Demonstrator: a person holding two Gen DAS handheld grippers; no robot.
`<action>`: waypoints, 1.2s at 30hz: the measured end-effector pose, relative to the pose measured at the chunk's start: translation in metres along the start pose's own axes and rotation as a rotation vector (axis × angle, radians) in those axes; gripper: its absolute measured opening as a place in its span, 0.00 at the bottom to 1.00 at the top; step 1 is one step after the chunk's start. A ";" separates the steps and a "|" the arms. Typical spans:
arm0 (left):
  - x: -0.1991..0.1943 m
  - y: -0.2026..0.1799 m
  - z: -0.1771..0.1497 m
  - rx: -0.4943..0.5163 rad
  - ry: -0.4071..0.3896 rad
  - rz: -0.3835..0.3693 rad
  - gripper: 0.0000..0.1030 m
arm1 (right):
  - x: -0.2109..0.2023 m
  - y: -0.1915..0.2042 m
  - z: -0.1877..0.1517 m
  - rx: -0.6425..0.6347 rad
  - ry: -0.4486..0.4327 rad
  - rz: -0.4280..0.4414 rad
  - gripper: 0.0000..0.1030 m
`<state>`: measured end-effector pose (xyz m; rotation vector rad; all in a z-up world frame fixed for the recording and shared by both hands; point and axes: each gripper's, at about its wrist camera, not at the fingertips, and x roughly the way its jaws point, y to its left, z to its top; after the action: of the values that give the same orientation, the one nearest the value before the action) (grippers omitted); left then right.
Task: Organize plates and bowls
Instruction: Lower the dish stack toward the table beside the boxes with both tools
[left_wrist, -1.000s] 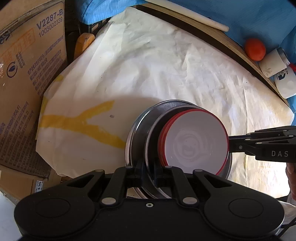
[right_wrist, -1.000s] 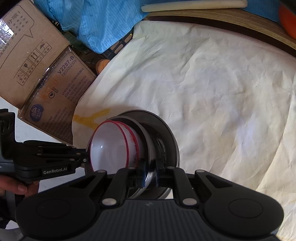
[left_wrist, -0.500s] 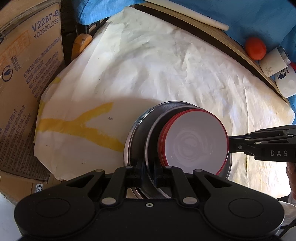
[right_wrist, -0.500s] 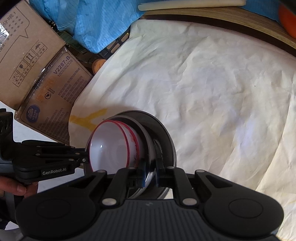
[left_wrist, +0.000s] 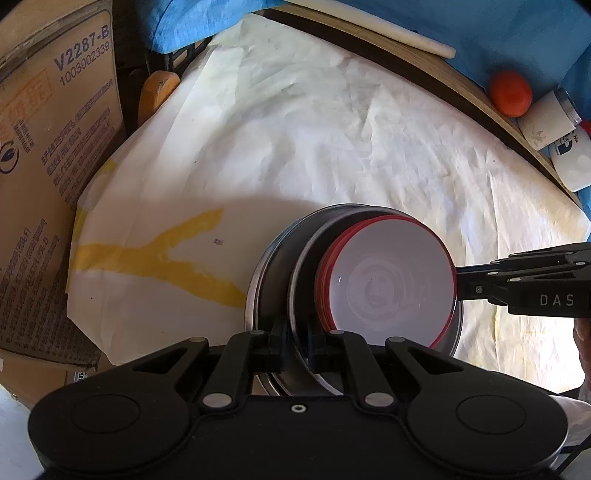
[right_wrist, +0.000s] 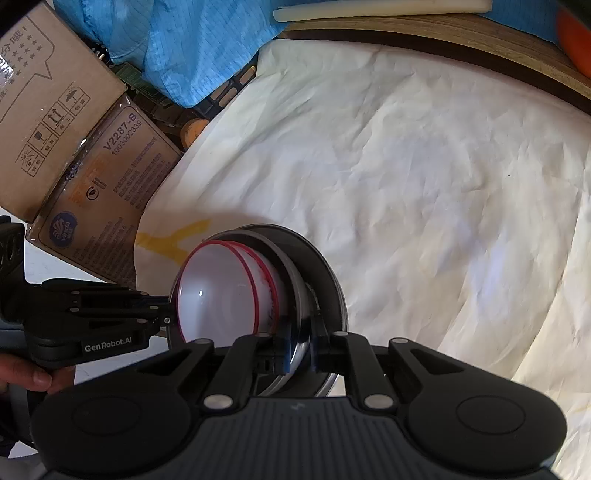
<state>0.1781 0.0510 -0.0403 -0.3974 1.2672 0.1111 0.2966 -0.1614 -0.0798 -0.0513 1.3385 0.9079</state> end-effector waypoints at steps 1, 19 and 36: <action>0.000 0.000 0.000 -0.001 0.000 0.000 0.08 | 0.000 0.000 0.000 0.001 0.000 0.000 0.11; 0.003 -0.004 0.004 0.009 -0.005 0.012 0.08 | 0.000 -0.001 0.002 0.004 -0.007 -0.015 0.11; 0.004 -0.002 0.005 -0.003 -0.006 -0.001 0.09 | -0.003 0.001 0.002 0.015 -0.006 -0.015 0.12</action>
<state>0.1840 0.0505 -0.0426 -0.3997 1.2614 0.1133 0.2979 -0.1608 -0.0764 -0.0464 1.3378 0.8846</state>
